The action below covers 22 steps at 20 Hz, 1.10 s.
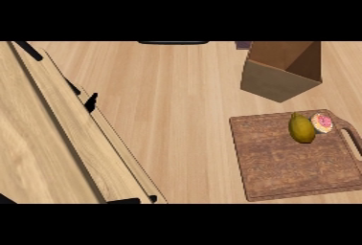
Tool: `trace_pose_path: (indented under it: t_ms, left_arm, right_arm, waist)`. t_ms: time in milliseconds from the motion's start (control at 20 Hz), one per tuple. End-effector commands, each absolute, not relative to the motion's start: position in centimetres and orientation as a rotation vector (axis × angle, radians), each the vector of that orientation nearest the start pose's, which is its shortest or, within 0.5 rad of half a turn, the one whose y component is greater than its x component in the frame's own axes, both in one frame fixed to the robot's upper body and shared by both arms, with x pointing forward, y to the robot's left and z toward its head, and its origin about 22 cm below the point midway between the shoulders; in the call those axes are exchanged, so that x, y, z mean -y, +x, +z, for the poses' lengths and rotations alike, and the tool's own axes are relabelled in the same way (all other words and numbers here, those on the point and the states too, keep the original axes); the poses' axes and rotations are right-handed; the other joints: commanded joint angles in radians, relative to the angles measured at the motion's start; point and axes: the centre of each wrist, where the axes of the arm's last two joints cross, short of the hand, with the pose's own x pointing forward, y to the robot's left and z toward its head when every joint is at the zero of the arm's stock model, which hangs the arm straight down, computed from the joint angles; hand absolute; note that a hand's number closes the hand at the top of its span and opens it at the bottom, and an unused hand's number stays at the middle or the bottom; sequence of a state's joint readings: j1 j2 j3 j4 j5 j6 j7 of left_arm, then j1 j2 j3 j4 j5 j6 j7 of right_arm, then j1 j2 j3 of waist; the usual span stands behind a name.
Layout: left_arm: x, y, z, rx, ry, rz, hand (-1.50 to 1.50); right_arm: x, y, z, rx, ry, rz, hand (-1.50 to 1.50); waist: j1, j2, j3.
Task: Pick the lemon from the cutting board and place it in the cardboard box
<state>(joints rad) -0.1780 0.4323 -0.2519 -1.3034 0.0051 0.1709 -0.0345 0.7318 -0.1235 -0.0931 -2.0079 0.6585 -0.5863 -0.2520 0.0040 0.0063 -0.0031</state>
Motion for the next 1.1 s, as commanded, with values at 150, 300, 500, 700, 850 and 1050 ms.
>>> trace_pose_path:
  t_ms: [150,300,500,700,850,1050]
  left_arm:
    - [-28.6,28.4,-0.2,1.467,0.316,-0.403,0.00]
    - [-26.6,25.4,-2.2,1.474,0.314,-0.417,0.00]
    - [-28.8,27.4,-1.1,1.467,0.319,-0.410,0.00]
    - [-28.0,26.4,-1.1,1.466,0.317,-0.407,0.00]
    - [-27.9,27.5,-0.5,1.473,0.322,-0.401,0.00]
    - [-29.2,25.5,-1.8,1.464,0.310,-0.403,0.00]
  right_arm:
    - [28.2,9.4,3.5,1.325,-1.327,0.340,-1.50]
    - [28.5,12.1,3.9,1.273,-1.320,0.355,-1.50]
    - [29.2,13.3,3.6,1.281,-1.249,0.347,-1.50]
    - [27.8,15.7,1.6,1.283,-1.221,0.375,-1.50]
    - [28.8,16.4,1.0,1.276,-1.290,0.402,-1.50]
    - [28.3,18.9,2.9,1.320,-1.344,0.391,-1.50]
  waist:
    - [-0.003,-0.004,0.002]
    - [0.006,-0.005,0.003]
    - [-0.006,-0.006,0.003]
    - [-0.003,-0.007,0.003]
    - [-0.005,-0.006,0.003]
    - [-0.001,-0.006,0.003]
